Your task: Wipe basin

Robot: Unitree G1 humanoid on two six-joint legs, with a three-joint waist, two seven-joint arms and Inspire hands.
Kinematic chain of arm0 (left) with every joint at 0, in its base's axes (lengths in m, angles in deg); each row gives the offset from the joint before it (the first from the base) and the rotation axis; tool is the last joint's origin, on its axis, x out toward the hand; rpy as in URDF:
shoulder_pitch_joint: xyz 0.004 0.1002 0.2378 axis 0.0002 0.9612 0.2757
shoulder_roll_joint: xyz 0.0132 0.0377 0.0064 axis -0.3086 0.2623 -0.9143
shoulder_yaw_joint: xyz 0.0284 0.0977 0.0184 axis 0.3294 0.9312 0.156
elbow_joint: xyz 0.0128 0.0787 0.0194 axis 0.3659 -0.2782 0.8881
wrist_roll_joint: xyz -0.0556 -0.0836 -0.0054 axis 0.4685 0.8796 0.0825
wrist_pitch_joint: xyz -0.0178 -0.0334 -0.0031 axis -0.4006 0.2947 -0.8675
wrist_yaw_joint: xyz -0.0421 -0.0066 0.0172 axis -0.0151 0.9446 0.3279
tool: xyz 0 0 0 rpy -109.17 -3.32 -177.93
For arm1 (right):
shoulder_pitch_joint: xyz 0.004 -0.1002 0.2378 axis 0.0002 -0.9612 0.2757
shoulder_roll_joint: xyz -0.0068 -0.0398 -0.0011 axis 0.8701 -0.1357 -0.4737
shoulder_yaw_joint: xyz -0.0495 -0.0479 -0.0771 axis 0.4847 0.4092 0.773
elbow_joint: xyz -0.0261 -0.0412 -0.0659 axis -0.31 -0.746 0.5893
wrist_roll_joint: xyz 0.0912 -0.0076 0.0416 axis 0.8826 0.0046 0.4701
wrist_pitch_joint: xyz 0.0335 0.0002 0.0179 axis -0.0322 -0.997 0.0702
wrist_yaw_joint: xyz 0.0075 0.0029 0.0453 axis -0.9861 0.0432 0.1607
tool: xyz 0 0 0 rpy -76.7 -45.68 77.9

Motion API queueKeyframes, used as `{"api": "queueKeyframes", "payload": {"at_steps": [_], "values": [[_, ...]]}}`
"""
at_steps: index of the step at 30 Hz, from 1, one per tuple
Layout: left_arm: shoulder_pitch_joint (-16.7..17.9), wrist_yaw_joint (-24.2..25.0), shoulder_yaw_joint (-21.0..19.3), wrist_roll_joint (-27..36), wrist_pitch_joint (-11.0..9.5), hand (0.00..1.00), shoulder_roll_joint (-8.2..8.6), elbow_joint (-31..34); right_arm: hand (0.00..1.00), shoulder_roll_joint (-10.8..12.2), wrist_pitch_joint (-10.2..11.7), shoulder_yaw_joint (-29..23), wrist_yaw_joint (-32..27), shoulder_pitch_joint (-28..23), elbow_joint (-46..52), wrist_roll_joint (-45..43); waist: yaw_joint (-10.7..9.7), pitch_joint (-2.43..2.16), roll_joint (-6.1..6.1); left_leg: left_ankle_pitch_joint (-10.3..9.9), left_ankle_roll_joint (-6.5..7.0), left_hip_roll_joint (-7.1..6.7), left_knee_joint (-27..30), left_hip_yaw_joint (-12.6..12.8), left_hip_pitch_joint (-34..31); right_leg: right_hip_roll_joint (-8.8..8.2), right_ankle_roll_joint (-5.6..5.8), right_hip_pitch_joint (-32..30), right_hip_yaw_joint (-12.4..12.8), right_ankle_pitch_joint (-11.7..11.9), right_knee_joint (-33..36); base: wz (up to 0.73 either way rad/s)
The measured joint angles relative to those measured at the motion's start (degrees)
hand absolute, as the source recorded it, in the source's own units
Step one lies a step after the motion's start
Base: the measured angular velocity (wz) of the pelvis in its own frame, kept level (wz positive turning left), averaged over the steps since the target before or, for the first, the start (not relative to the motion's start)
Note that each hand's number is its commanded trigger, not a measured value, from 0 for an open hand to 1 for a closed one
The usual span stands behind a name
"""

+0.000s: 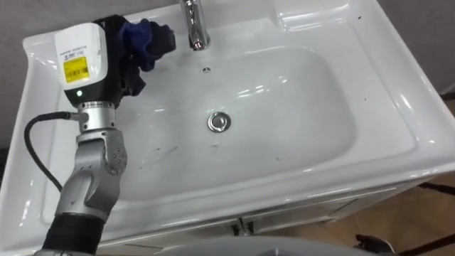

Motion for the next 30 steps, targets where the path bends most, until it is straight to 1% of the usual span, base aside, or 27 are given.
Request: {"api": "queueKeyframes", "payload": {"at_steps": [2,3,4,6,9,11,12,14,16,18,22,24,29,30], "values": [[0.6,0.0,-2.4,0.0,0.4,1.0,0.0,0.0,0.0,0.0,-1.0,-0.2,0.4,-0.3,0.0,-0.9,0.2,-0.05,0.01,0.0,0.01,-0.01,0.0,0.1,0.0,-0.02,0.01,0.0,0.1,0.0,0.1,-0.05],[1.5,0.0,-3.8,-0.1,0.8,1.0,-0.13,0.0,0.0,0.0,-1.4,-0.3,0.5,-0.3,0.2,-1.6,0.3,-0.06,0.02,0.0,0.01,-0.05,0.0,0.1,-0.1,-0.04,0.04,-0.1,0.1,0.0,0.1,0.0],[2.1,0.0,-4.2,-0.1,1.2,1.0,-0.28,0.0,0.0,0.0,-1.6,-0.3,0.6,-0.3,0.2,-1.9,0.3,-0.06,0.01,0.0,0.01,-0.08,0.0,0.1,-0.1,-0.04,0.06,-0.1,0.1,0.0,0.1,0.0],[4.7,0.0,-5.8,-0.1,1.9,1.0,-0.33,0.0,0.0,0.0,-2.0,-0.3,0.8,-0.5,0.3,-2.1,0.7,-0.1,-0.09,0.0,0.01,-0.16,0.0,0.1,-0.1,-0.01,0.15,-0.2,0.1,-0.1,0.1,0.0],[7.2,0.1,-7.1,0.0,2.4,1.0,-0.33,0.0,0.0,0.0,-2.0,-0.3,1.4,-1.5,0.8,-2.6,1.8,-0.25,-0.52,0.0,0.01,-0.26,0.0,0.1,-0.2,-0.03,0.27,-0.1,-0.4,-0.2,0.0,0.04],[7.9,0.1,-8.0,0.0,2.5,1.0,-0.33,0.0,0.0,0.0,-2.0,-0.4,1.6,-1.9,0.9,-2.7,2.2,-0.37,-0.79,0.0,0.01,-0.3,-0.1,-0.4,-0.4,-0.09,0.33,-0.1,-0.8,-0.2,0.0,0.15],[8.2,0.3,-8.7,0.0,2.5,1.0,-0.33,0.0,0.0,0.0,-2.0,-0.8,1.7,-2.0,1.0,-3.3,2.9,-0.41,-0.92,0.0,0.01,-0.31,-0.2,-0.5,-0.3,-0.09,0.34,-0.1,-0.9,-0.2,0.1,0.09],[8.3,1.1,-9.8,0.1,2.7,1.0,-0.33,0.0,0.0,0.0,-2.1,-0.8,1.7,-2.0,1.1,-4.5,3.7,-0.42,-1.05,0.0,0.01,-0.31,-0.2,-0.5,0.0,-0.09,0.34,0.1,-0.9,-0.2,0.1,0.0],[8.4,1.4,-10.3,0.3,3.4,1.0,-0.33,-0.1,0.0,0.0,-2.0,-0.8,1.7,-2.0,1.3,-5.0,4.3,-0.39,-1.06,0.0,0.01,-0.31,-0.2,-0.6,0.2,-0.11,0.34,0.4,-0.9,-0.2,0.0,0.0],[8.4,1.5,-10.3,0.6,3.5,1.0,-0.32,-0.5,0.0,0.0,-2.1,-0.8,1.7,-1.9,1.5,-5.0,4.8,-0.24,-0.85,0.0,0.01,-0.32,-0.2,-0.6,0.1,-0.11,0.34,0.6,-0.9,-0.2,0.0,0.03],[8.4,1.6,-10.3,1.5,4.0,1.0,-0.32,-2.0,0.0,0.0,-2.1,-0.8,1.7,-1.5,1.6,-5.0,4.8,0.06,-0.34,0.1,0.13,-0.34,-0.1,-0.6,0.1,-0.26,0.36,0.8,-0.9,-0.3,-0.2,0.06],[8.4,2.2,-10.3,1.5,4.8,1.0,-0.31,-2.2,0.0,0.0,-2.1,-0.8,1.6,-1.5,1.5,-5.0,4.8,0.21,-0.06,0.1,0.15,-0.34,0.0,-0.7,0.1,-0.24,0.37,0.8,-0.9,-0.3,-0.2,0.0],[8.4,2.3,-10.2,1.5,5.0,1.0,-0.3,-2.2,0.0,-0.2,-2.1,-0.7,1.5,-1.5,1.2,-4.5,4.5,0.19,0.21,0.1,0.15,-0.48,0.1,-1.0,-0.1,-0.13,0.45,0.8,-1.2,-0.3,-0.3,0.01],[8.4,2.3,-10.1,1.5,5.1,1.0,-0.08,-2.2,0.0,-0.2,-2.1,-0.8,1.5,-1.5,1.2,-4.5,4.5,0.18,0.21,0.1,0.15,-0.49,0.0,-1.0,0.0,-0.12,0.46,0.8,-1.1,-0.4,-0.2,0.0]]}}
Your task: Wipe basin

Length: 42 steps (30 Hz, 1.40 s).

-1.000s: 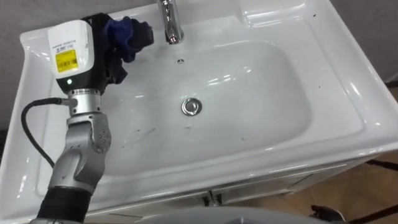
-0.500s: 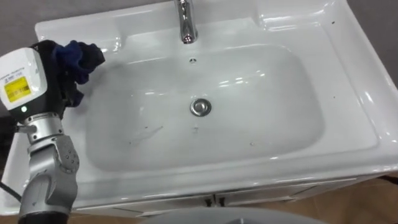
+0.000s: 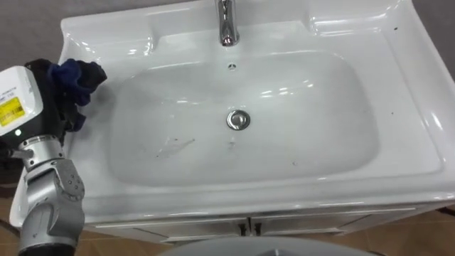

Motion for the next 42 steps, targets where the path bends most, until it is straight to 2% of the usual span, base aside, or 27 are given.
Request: {"api": "queueKeyframes", "payload": {"at_steps": [3,12,19,29,37,42], "values": [[0.3,0.1,0.0,0.0,0.7,1.0,0.97,0.0,0.0,-0.2,0.0,0.0,0.0,-0.1,0.0,-0.4,-0.2,0.0,-0.08,0.0,0.0,-0.04,-0.1,0.0,0.1,0.01,0.04,0.1,0.0,0.0,0.1,0.0],[1.5,0.5,0.0,0.0,0.8,1.0,1.39,0.0,0.0,-0.4,-1.3,0.0,0.1,-0.6,0.0,-0.6,-1.2,0.06,-0.83,0.0,0.0,-0.04,-0.1,0.1,0.1,0.01,0.07,0.1,0.1,0.0,0.2,0.0],[1.5,1.2,0.1,0.0,1.0,1.0,1.39,0.0,0.0,-0.4,-1.4,0.0,0.1,-0.6,0.0,-0.5,-1.4,0.02,-0.74,0.0,0.0,-0.08,0.2,0.1,0.1,-0.03,0.06,0.2,0.2,0.0,0.2,0.0],[1.6,1.2,0.1,0.0,3.1,1.0,1.39,0.0,0.0,-0.5,-2.5,-0.2,0.2,-0.6,0.6,-2.3,-1.3,-0.16,-0.49,0.0,0.02,-0.08,-0.1,0.1,0.3,-0.02,0.06,0.3,0.1,0.0,0.3,0.0],[1.8,1.2,0.1,0.0,3.2,1.0,1.37,0.0,0.0,-0.6,-2.5,-0.2,0.2,-1.3,1.9,-3.9,-1.0,-0.12,-0.49,0.0,0.02,-0.13,-0.1,0.0,1.0,-0.19,0.12,1.1,0.2,-0.1,0.1,0.0],[2.1,2.2,0.1,0.0,3.7,1.0,1.37,0.0,0.0,-0.6,-3.4,-0.2,0.8,-1.6,2.3,-4.6,-1.0,-0.15,-0.25,0.1,0.23,-0.45,0.0,0.0,0.9,-0.63,0.28,1.0,0.3,-0.3,0.1,0.0]]}}
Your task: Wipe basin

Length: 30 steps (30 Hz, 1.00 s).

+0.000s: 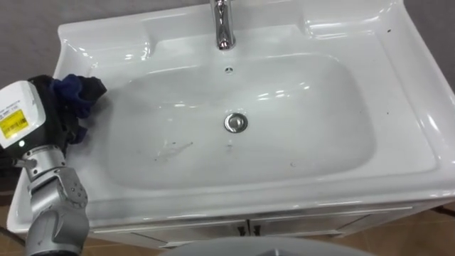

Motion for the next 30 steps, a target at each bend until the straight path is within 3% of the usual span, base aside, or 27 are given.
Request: {"api": "queueKeyframes", "payload": {"at_steps": [11,12,13,14,22,30], "values": [[0.6,0.0,-0.2,0.0,1.2,1.0,0.0,0.0,0.0,0.0,-0.3,-0.1,0.2,0.0,0.2,0.0,0.1,-0.11,0.19,0.1,0.1,-0.43,-0.1,-0.2,0.1,-0.19,0.36,0.2,-0.3,-0.1,0.2,0.0],[0.6,0.0,-0.2,0.0,1.2,0.42,0.0,0.0,0.0,0.0,-0.3,-0.1,0.2,0.0,0.2,0.0,0.1,-0.11,0.19,0.1,0.1,-0.41,-0.1,-0.2,0.1,-0.18,0.36,0.2,-0.3,-0.1,0.2,0.0],[0.6,0.0,-0.2,0.0,1.2,0.42,0.0,0.0,0.0,0.0,-0.3,-0.1,0.2,0.0,0.2,0.0,0.1,-0.11,0.19,0.1,0.1,-0.4,-0.1,-0.2,0.1,-0.18,0.36,0.2,-0.3,-0.1,0.2,0.0],[0.6,0.0,-0.2,0.0,1.2,0.0,0.0,0.0,0.0,0.0,-0.3,-0.3,0.2,0.0,0.2,0.0,0.0,-0.1,0.18,0.1,0.1,-0.4,-0.1,-0.3,0.1,-0.18,0.36,0.2,-0.3,-0.1,0.2,0.0],[1.5,0.0,-0.2,0.1,1.1,0.0,0.25,0.0,0.0,0.0,-0.3,-0.5,0.2,0.0,0.2,0.1,0.0,0.02,-0.39,0.1,0.11,-0.43,-0.1,-0.2,0.1,-0.29,0.37,0.0,-0.1,-0.1,0.2,0.0],[1.5,-0.1,-0.2,0.6,0.6,0.0,1.05,0.3,0.0,0.0,-0.9,-0.5,0.8,-0.1,0.3,0.4,-0.1,-0.65,-0.38,0.1,0.16,-0.43,0.0,-0.1,0.1,-0.17,0.42,0.2,-0.2,-0.2,0.2,0.0]]}}
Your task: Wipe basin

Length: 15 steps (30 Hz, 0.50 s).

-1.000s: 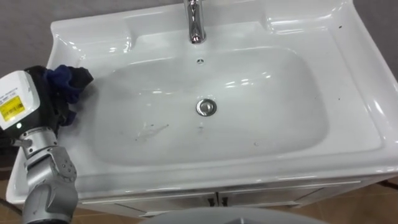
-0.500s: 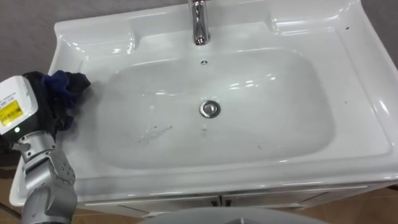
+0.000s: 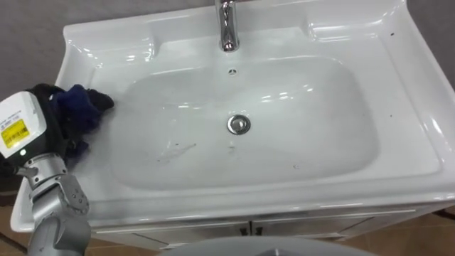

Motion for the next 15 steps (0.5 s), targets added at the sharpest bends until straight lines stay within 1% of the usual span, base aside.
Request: {"api": "queueKeyframes", "payload": {"at_steps": [6,11,13,15], "values": [[-0.7,-0.8,0.0,0.0,-1.2,0.0,-0.01,0.7,0.0,0.0,0.2,0.1,-0.1,0.1,0.0,0.3,-0.1,0.22,0.04,0.0,0.0,0.0,-0.1,0.0,0.1,-0.03,0.0,0.0,0.0,0.0,0.1,0.0],[-0.7,-0.9,0.0,0.0,-1.5,0.0,-0.01,1.9,0.0,0.0,0.2,0.1,0.1,0.0,-0.2,0.4,-0.1,0.32,-0.03,0.0,0.0,-0.04,-0.1,0.0,0.1,-0.09,0.01,0.0,0.1,0.0,0.0,0.0],[-0.7,-0.8,0.0,0.0,-1.6,0.0,-0.01,1.9,0.0,0.0,0.2,0.1,0.0,0.0,-0.3,0.6,-0.1,0.43,-0.03,0.0,0.0,-0.05,-0.1,0.0,0.0,-0.09,0.03,-0.1,0.0,0.0,-0.2,0.0],[-0.7,-0.9,0.0,0.0,-1.8,0.0,-0.02,1.9,0.0,0.0,0.7,0.1,-0.1,0.0,-0.4,1.0,-0.1,0.61,0.02,0.0,0.0,-0.08,-0.1,0.0,0.0,-0.09,0.09,-0.2,0.0,-0.1,-0.3,0.0]]}}
